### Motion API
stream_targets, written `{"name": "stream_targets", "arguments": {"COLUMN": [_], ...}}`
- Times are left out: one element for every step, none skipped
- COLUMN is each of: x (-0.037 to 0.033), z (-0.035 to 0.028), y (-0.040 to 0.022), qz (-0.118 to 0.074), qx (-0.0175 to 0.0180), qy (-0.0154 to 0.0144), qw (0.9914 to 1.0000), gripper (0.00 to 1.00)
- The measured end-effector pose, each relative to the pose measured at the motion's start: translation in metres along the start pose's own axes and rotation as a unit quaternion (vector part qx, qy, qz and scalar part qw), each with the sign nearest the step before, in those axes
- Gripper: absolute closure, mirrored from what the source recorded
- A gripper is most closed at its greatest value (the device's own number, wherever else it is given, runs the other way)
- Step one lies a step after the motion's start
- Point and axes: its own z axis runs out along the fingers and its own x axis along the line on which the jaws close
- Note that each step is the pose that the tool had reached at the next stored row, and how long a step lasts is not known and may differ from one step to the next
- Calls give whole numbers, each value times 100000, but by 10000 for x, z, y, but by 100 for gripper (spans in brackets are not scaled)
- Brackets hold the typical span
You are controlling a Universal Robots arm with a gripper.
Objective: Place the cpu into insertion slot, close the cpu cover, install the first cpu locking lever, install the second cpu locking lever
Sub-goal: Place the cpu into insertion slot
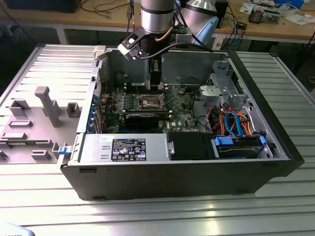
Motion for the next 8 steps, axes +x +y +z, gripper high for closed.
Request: {"name": "stream_targets", "arguments": {"x": [0, 0, 0, 0, 0, 0, 0, 0], "z": [1, 2, 5, 6, 7, 9, 10, 12], "y": [0, 0, 0, 0, 0, -1, -1, -1], "qz": [-1, -1, 0, -1, 0, 1, 2, 0], "qx": [1, 0, 2, 2, 0, 0, 1, 1], "qy": [-4, -2, -3, -4, -1, -3, -4, -1], "qw": [100000, 100000, 100000, 100000, 100000, 100000, 100000, 100000], "gripper": [45, 45, 45, 45, 45, 45, 45, 45]}}
